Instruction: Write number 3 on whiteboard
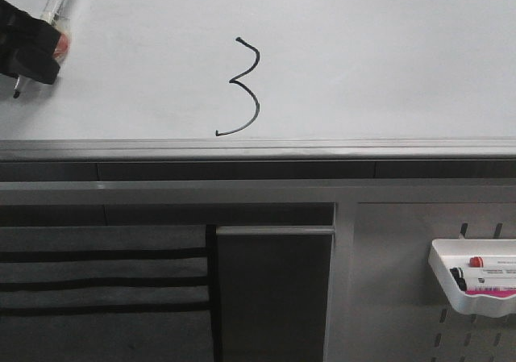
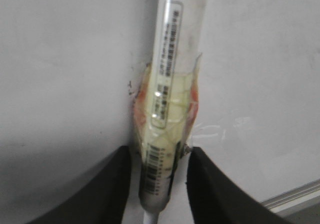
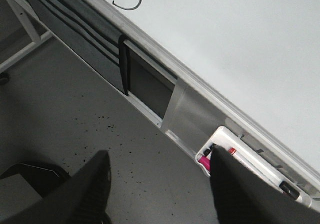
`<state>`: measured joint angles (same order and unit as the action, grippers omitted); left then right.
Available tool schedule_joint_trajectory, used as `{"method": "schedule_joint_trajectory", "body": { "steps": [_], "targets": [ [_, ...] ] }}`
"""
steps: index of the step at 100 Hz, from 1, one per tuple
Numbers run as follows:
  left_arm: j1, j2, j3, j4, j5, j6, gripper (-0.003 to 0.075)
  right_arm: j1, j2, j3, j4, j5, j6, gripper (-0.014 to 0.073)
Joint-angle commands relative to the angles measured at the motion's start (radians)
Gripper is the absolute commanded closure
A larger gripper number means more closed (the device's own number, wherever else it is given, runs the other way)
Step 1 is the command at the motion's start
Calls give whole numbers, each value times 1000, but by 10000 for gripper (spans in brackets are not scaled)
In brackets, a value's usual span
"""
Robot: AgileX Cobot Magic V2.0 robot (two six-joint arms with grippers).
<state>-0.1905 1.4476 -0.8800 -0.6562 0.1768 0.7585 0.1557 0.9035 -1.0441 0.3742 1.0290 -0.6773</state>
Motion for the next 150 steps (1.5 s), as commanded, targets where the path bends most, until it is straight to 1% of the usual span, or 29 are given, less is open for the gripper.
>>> {"method": "schedule_joint_trajectory", "body": {
  "steps": [1, 9, 15, 23, 28, 34, 39, 43, 49, 57, 67, 74, 83, 88, 90, 95, 99, 102, 108, 113, 121, 150],
  "targets": [
    [2, -52, -26, -13, -21, -7, 346, -7, -11, -25, 16, -62, 52, 207],
    [8, -94, -28, 23, 40, -7, 331, -8, -16, -37, -12, -52, 143, 207],
    [21, -145, -28, 46, 91, -7, 331, -8, -26, -42, -64, -48, 227, 207],
    [46, -220, -28, 88, 188, -23, 331, -8, -47, -42, -154, -45, 395, 207],
    [63, -281, -28, 149, 244, -79, 331, -8, -61, -42, -210, -45, 494, 207],
    [81, -342, -28, 251, 309, -190, 331, -8, -87, -27, -255, -61, 588, 207],
    [92, -395, -28, 361, 353, -297, 332, -8, -116, -1, -257, -105, 624, 207],
    [100, -440, -25, 417, 380, -376, 332, -8, -144, 34, -254, -163, 632, 207],
    [111, -503, -10, 463, 394, -422, 332, -8, -183, 92, -250, -248, 633, 207],
    [121, -582, 42, 453, 352, -422, 333, -8, -241, 190, -250, -371, 633, 207],
    [121, -678, 141, 389, 232, -424, 333, -8, -296, 298, -250, -483, 631, 223],
    [121, -742, 223, 343, 150, -424, 333, -8, -330, 360, -255, -536, 630, 295],
    [121, -813, 329, 321, 54, -424, 351, -8, -371, 428, -255, -590, 607, 435],
    [121, -846, 380, 321, 12, -424, 408, -8, -391, 459, -257, -617, 604, 524],
    [121, -859, 401, 321, -4, -424, 428, -8, -398, 471, -259, -628, 604, 545],
    [121, -886, 442, 314, -35, -424, 523, -8, -413, 494, -261, -650, 604, 621],
    [121, -903, 471, 296, -59, -424, 589, -8, -423, 510, -261, -662, 604, 661],
    [121, -910, 486, 281, -83, -424, 652, -8, -426, 519, -261, -669, 604, 662],
    [121, -918, 510, 267, -124, -424, 743, -8, -426, 535, -261, -669, 604, 663],
    [121, -918, 515, 264, -141, -424, 741, -8, -426, 549, -261, -654, 604, 663],
    [121, -918, 515, 207, -137, -424, 741, -8, -426, 566, -261, -642, 604, 663],
    [121, -918, 515, 202, -135, -424, 741, -8, -424, 572, -261, -625, 604, 663]
  ]
}}
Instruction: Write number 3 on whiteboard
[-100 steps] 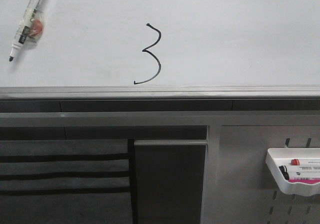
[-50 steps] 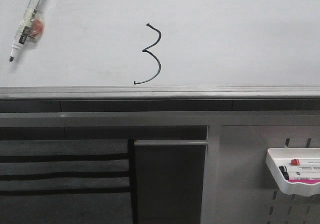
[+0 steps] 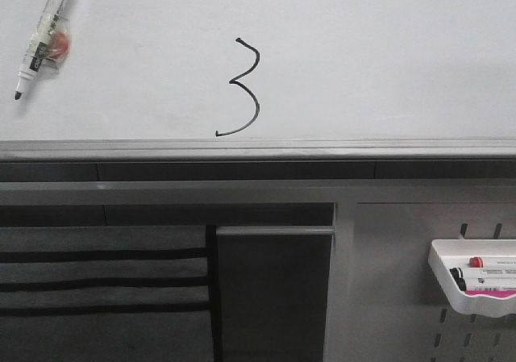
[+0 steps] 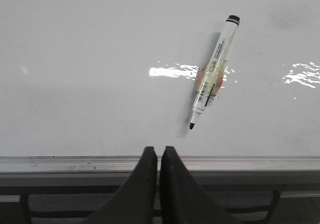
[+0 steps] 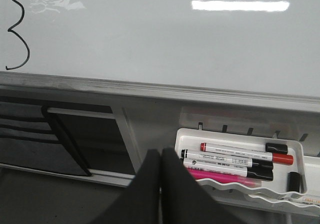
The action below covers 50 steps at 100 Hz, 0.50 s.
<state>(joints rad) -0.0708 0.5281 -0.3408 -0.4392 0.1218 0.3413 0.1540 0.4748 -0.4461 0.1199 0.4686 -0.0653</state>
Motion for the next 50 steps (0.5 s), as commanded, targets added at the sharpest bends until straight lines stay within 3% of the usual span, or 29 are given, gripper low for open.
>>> {"method": "schedule_joint_trajectory", "body": {
  "steps": [1, 13, 28, 50],
  "targets": [
    [1, 2, -24, -15, -80, -7, 741, -6, 5, -26, -7, -64, -8, 663],
    [-7, -26, -11, -15, -82, -7, 741, -6, 5, -26, -7, -64, -8, 663],
    [13, -194, 94, 62, -147, -3, 741, -6, 5, -26, -7, -63, -8, 663],
    [17, -410, 242, 62, -218, -3, 741, -6, 5, -26, -7, -63, -8, 663]
  ]
}}
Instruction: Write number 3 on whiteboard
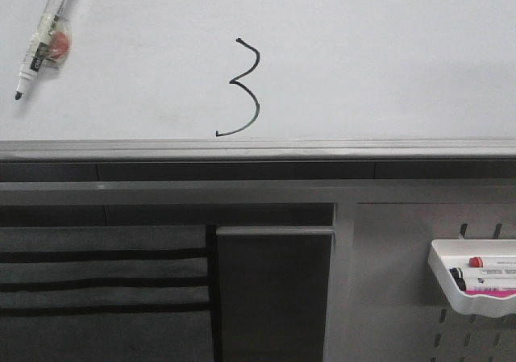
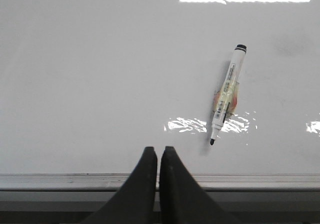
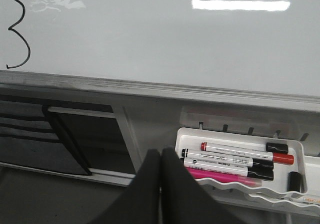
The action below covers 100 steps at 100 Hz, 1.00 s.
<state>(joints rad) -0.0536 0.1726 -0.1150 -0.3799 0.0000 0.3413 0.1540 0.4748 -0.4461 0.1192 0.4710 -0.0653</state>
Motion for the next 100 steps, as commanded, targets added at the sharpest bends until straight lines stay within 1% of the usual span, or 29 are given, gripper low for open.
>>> {"method": "schedule_joint_trajectory", "body": {
  "steps": [1, 14, 18, 29, 33, 100],
  "targets": [
    [0, -61, 20, 3, -99, -3, 741, -6, 5, -26, -6, -65, -8, 663],
    [0, -146, 85, 11, -111, -7, 741, -6, 5, -26, -6, -65, -8, 663],
    [0, -170, 100, 56, -105, -39, 741, -6, 5, -26, -6, -65, -8, 663],
    [0, -207, 127, 266, -120, -263, 741, -6, 5, -26, -6, -65, -8, 663],
    [0, -204, 127, 287, -102, -304, 741, -6, 5, -26, -6, -65, -8, 663],
    [2, -204, 127, 287, -90, -304, 741, -6, 5, -26, -6, -61, -8, 663]
  ]
}}
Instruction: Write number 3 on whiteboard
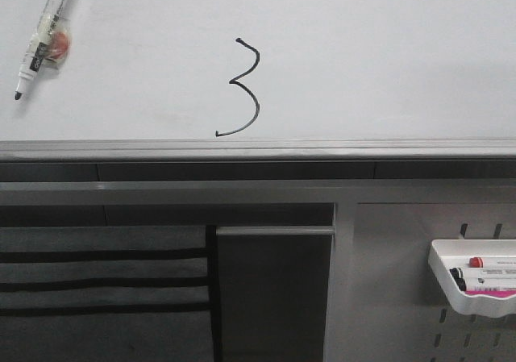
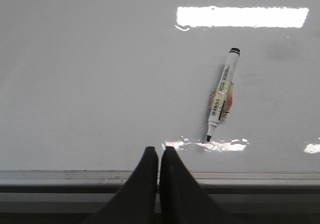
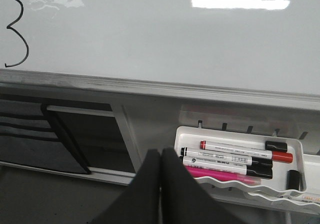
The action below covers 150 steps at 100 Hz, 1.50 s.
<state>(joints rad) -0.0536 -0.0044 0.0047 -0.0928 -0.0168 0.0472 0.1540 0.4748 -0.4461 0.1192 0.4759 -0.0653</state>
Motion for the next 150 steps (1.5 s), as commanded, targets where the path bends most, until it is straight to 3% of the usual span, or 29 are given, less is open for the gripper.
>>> {"method": "schedule_joint_trajectory", "body": {
  "steps": [1, 19, 31, 47, 68, 76, 129, 136, 144, 150],
  "targets": [
    [2, -27, 8, 0, -73, -10, 741, -6, 5, -26, -6, -66, -8, 663],
    [2, -27, 8, 0, -73, -10, 741, -3, -22, -25, -6, -62, -8, 663],
    [2, -27, 8, 0, -73, -10, 741, -72, -131, 21, 2, -89, -8, 663],
    [2, -27, 8, 0, -73, -10, 741, -169, -329, 199, 5, -273, -8, 663],
    [2, -27, 8, 0, -73, -10, 741, -172, -453, 417, 61, -502, -7, 663],
    [2, -27, 8, 0, -73, -10, 741, -172, -455, 445, 106, -515, -7, 663],
    [2, -27, 8, 0, -73, -10, 741, -109, -499, 482, 90, -507, -7, 663],
    [2, -27, 8, 0, -73, -10, 741, -109, -499, 482, 18, -507, 37, 663],
    [2, -27, 8, 0, -73, -10, 741, -109, -499, 482, -215, -521, 218, 663],
    [2, -27, 8, 0, -73, -10, 741, -109, -499, 482, -230, -536, 225, 663]
  ]
}}
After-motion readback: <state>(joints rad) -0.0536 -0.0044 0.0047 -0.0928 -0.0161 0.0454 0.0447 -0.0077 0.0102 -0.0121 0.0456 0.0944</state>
